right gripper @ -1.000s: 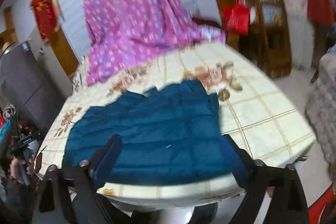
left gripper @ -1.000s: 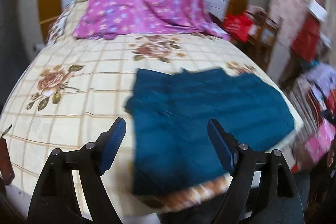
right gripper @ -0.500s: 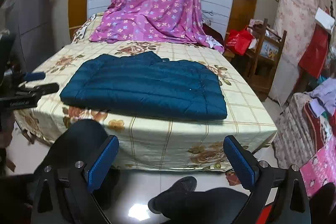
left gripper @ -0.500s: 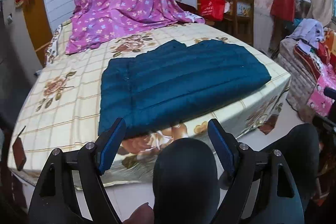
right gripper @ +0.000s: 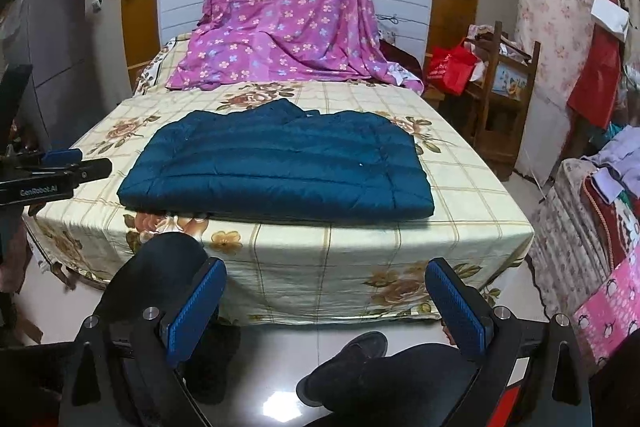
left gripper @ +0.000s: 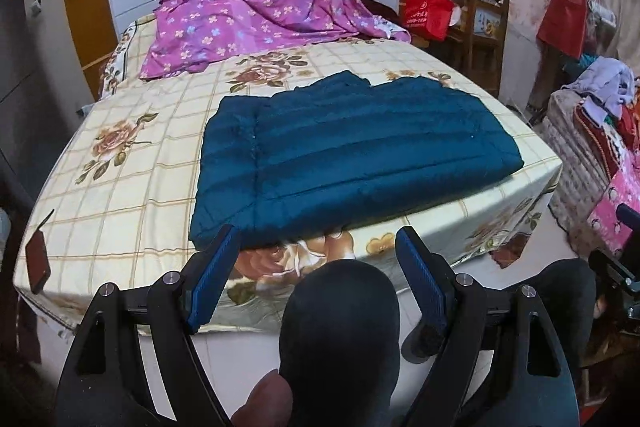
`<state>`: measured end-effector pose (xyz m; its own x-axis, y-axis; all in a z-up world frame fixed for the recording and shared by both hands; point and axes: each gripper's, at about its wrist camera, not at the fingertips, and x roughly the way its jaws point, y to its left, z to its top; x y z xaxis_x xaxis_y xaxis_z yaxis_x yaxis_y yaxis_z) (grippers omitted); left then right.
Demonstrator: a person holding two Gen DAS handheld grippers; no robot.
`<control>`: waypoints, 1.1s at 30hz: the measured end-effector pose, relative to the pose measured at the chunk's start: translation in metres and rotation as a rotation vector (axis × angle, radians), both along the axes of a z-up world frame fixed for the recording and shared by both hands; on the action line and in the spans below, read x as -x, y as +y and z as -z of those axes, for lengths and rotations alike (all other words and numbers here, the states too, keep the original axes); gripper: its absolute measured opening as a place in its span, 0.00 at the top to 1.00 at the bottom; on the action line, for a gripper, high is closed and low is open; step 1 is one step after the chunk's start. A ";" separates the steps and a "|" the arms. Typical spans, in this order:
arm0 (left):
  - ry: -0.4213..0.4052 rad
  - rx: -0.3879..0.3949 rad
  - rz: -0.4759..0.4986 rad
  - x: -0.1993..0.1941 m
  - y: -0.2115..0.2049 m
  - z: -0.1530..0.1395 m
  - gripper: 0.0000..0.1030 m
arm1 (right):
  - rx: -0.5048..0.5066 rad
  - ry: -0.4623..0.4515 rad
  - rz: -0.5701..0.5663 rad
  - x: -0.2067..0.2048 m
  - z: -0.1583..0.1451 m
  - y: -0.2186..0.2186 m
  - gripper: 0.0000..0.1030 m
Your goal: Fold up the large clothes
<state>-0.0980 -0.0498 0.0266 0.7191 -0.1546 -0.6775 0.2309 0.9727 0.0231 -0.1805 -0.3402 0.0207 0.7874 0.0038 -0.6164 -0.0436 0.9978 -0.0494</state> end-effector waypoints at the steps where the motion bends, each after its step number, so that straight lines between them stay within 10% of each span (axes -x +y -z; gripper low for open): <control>1: 0.005 0.003 0.005 0.000 0.000 0.001 0.22 | 0.003 -0.001 0.000 0.000 0.000 0.001 0.04; 33: -0.001 0.008 0.039 0.003 -0.006 0.002 0.22 | 0.005 -0.018 -0.021 -0.002 -0.006 0.004 0.04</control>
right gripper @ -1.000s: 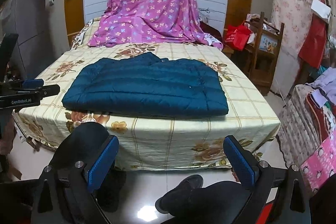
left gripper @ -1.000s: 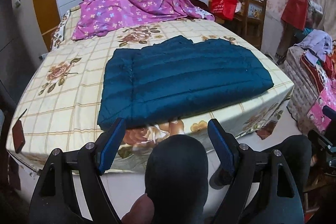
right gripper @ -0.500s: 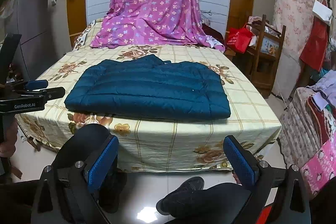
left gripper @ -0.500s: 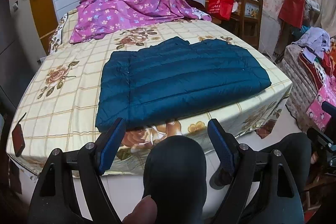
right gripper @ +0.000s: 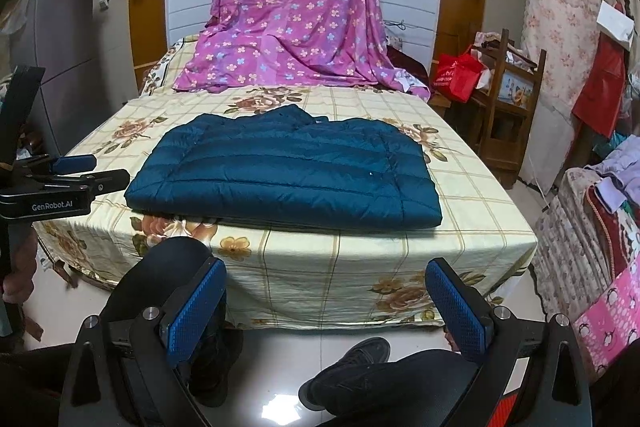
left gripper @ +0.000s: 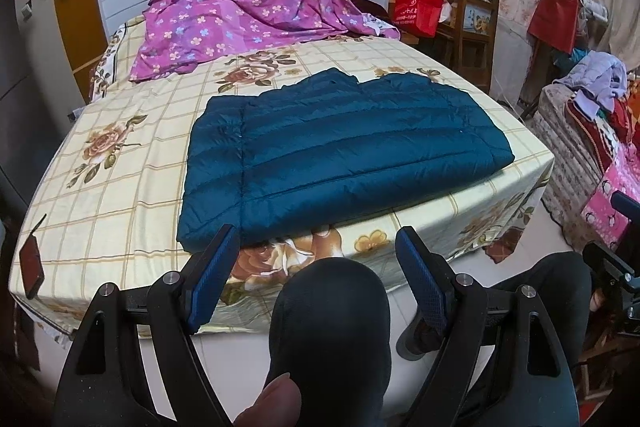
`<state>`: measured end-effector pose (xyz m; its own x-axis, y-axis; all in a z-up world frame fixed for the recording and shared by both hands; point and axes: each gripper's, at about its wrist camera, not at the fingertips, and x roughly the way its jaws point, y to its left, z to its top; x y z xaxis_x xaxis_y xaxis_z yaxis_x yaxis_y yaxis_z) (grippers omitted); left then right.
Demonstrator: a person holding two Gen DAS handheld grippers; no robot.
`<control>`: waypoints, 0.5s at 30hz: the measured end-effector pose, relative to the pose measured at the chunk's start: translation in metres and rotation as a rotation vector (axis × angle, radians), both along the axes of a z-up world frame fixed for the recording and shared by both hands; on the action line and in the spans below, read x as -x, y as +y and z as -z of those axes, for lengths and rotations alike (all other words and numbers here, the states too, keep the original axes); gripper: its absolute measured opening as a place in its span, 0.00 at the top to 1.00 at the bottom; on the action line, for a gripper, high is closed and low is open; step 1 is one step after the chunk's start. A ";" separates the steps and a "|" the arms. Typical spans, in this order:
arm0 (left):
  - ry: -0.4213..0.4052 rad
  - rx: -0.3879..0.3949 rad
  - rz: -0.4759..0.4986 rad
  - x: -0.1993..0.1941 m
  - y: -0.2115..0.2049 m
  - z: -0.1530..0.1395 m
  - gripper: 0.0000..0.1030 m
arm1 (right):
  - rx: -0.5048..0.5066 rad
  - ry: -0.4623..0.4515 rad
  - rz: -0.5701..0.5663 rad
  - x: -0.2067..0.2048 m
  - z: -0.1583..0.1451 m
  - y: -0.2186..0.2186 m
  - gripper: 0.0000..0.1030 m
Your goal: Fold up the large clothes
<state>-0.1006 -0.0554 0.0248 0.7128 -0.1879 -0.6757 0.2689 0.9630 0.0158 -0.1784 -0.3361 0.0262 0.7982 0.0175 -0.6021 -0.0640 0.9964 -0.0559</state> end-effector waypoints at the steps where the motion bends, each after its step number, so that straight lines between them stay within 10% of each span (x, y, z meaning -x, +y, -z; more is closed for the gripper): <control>1: 0.001 -0.001 0.001 0.000 0.000 0.000 0.22 | 0.002 -0.001 -0.001 0.000 0.000 0.000 0.04; 15: -0.005 0.019 -0.008 0.001 0.004 0.003 0.22 | -0.002 0.006 -0.001 -0.001 0.000 -0.003 0.04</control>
